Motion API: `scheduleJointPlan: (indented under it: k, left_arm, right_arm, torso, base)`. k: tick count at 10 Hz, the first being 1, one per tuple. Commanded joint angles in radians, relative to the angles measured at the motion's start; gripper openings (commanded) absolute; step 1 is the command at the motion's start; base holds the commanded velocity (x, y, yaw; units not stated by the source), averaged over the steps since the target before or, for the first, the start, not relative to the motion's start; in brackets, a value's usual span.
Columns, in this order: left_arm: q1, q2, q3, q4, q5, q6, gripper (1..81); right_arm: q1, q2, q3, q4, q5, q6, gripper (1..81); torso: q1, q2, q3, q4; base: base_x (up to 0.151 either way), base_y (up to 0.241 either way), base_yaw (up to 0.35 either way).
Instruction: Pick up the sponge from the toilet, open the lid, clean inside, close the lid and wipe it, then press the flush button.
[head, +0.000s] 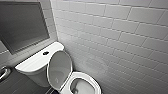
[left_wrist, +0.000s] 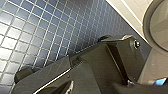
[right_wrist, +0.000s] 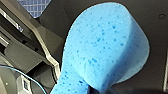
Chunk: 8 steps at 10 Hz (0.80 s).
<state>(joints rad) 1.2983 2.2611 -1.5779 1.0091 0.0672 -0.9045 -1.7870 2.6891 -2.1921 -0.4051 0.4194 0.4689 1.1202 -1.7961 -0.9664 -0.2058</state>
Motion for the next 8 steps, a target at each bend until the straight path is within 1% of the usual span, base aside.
scheduleJointPlan:
  k: [1, 2, 4, 5, 6, 8]
  left_arm:
    - [-0.004, 0.006, 0.006, 0.049, 0.037, 0.018, 81.1]
    - [0.005, 0.024, -0.010, 0.052, 0.037, 0.021, 81.1]
    - [0.023, 0.072, -0.060, 0.066, 0.040, 0.021, 81.1]
    - [0.034, 0.104, -0.101, 0.068, 0.040, 0.021, 81.1]
    - [0.042, 0.130, -0.137, 0.068, 0.039, 0.021, 81.1]
    - [0.052, 0.160, -0.179, 0.068, 0.039, 0.021, 81.1]
  right_arm:
    - [-0.018, -0.029, 0.022, -0.027, -0.044, -0.001, 1.0]
    - [-0.018, -0.029, 0.023, -0.027, -0.044, -0.001, 1.0]
    - [-0.016, -0.026, 0.023, -0.027, -0.044, -0.001, 1.0]
    - [-0.016, -0.024, 0.022, -0.027, -0.044, 0.000, 1.0]
    - [-0.012, -0.023, 0.020, -0.027, -0.044, -0.001, 1.0]
    - [-0.012, -0.021, 0.019, -0.027, -0.044, -0.001, 1.0]
  torso:
    - [0.000, 0.000, 0.000, 0.000]
    - [-0.064, 0.100, 0.000, 0.000]
    - [-0.079, 0.121, 0.000, 0.000]
    - [-0.099, 0.153, 0.001, 0.000]
    - [-0.124, 0.192, 0.071, 0.000]
    - [-0.159, 0.250, 0.103, 0.000]
  base:
    - [0.000, 0.000, 0.000]
    - [0.000, 0.000, 0.000]
    - [0.000, 0.000, 0.000]
    - [0.000, 0.000, 0.000]
    - [0.000, 0.000, 0.000]
    - [0.000, 0.000, 0.000]
